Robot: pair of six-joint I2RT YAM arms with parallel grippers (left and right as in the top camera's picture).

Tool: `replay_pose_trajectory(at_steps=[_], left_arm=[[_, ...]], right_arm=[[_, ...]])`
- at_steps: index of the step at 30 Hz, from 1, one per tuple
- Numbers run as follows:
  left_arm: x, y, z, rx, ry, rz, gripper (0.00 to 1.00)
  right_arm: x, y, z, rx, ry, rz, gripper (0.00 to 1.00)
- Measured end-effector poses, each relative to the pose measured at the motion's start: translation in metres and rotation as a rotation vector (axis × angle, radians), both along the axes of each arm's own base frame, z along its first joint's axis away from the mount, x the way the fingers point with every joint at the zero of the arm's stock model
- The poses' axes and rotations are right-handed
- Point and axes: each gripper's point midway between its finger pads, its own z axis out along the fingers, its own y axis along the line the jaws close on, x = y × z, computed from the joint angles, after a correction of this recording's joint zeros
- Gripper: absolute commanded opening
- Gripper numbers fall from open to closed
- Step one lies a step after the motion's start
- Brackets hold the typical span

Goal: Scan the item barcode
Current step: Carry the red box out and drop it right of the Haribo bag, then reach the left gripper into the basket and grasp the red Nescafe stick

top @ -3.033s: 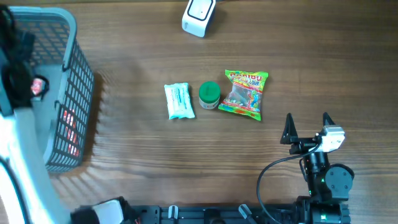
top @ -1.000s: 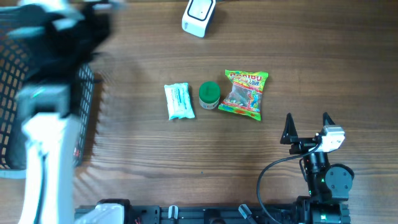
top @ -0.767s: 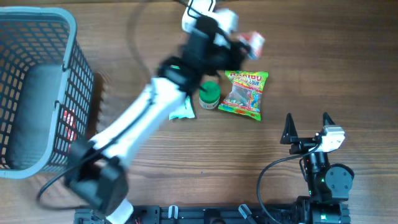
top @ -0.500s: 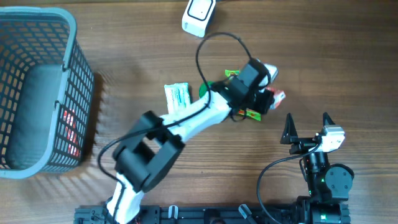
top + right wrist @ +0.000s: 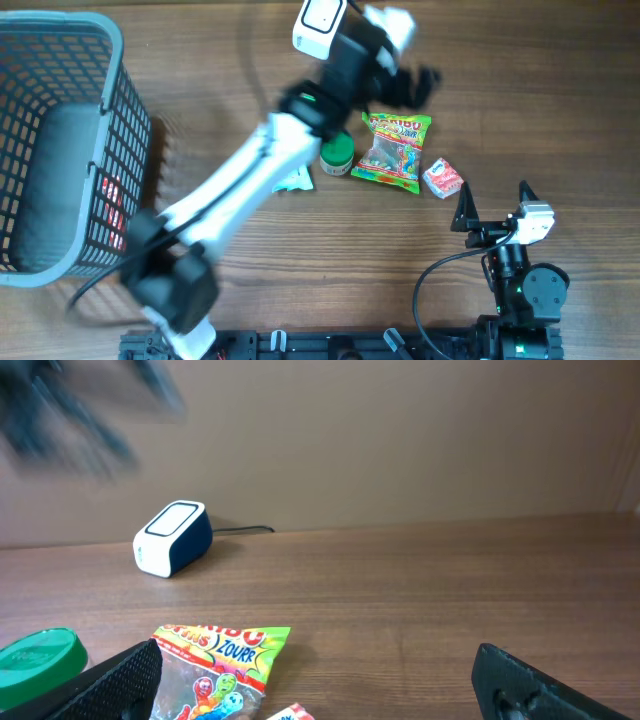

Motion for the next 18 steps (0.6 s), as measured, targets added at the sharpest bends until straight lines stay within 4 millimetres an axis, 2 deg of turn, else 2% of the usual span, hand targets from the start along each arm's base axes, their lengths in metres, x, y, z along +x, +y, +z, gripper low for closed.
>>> replay_pose_trajectory(at_steps=[1, 2, 3, 4, 6, 8, 9, 11, 12, 13, 15, 16, 18], left_arm=[[0.009, 0.023, 0.035, -0.025, -0.063, 0.059, 1.0], [0.015, 0.047, 0.06, -0.037, -0.106, 0.117, 1.0], [0.021, 0.105, 0.1, -0.037, -0.163, 0.254, 1.0], [0.023, 0.152, 0.12, -0.024, -0.187, 0.368, 1.0], [0.017, 0.228, 0.128, 0.021, -0.153, 0.558, 1.0], [0.004, 0.323, 0.122, 0.043, -0.067, 0.834, 1.0], [-0.003, 0.355, 0.117, 0.028, -0.025, 0.934, 1.0], [-0.036, 0.446, 0.092, -0.019, 0.133, 1.235, 1.0], [-0.046, 0.467, 0.085, -0.037, 0.174, 1.313, 1.0], [-0.077, 0.511, 0.062, -0.073, 0.293, 1.489, 1.0], [-0.102, 0.54, 0.045, -0.128, 0.39, 1.628, 1.0], [-0.122, 0.556, 0.027, -0.133, 0.487, 1.699, 1.0], [-0.134, 0.564, 0.004, -0.108, 0.585, 1.728, 1.0]], right_arm=[[0.0, 0.0, 0.0, 0.0, 0.0, 0.0, 1.0], [0.0, 0.0, 0.0, 0.0, 0.0, 0.0, 1.0], [0.0, 0.0, 0.0, 0.0, 0.0, 0.0, 1.0], [0.0, 0.0, 0.0, 0.0, 0.0, 0.0, 1.0], [0.0, 0.0, 0.0, 0.0, 0.0, 0.0, 1.0], [0.0, 0.0, 0.0, 0.0, 0.0, 0.0, 1.0], [0.0, 0.0, 0.0, 0.0, 0.0, 0.0, 1.0], [0.0, 0.0, 0.0, 0.0, 0.0, 0.0, 1.0], [0.0, 0.0, 0.0, 0.0, 0.0, 0.0, 1.0], [0.0, 0.0, 0.0, 0.0, 0.001, 0.0, 1.0], [0.0, 0.0, 0.0, 0.0, 0.0, 0.0, 1.0], [0.0, 0.0, 0.0, 0.0, 0.0, 0.0, 1.0], [0.0, 0.0, 0.0, 0.0, 0.0, 0.0, 1.0]])
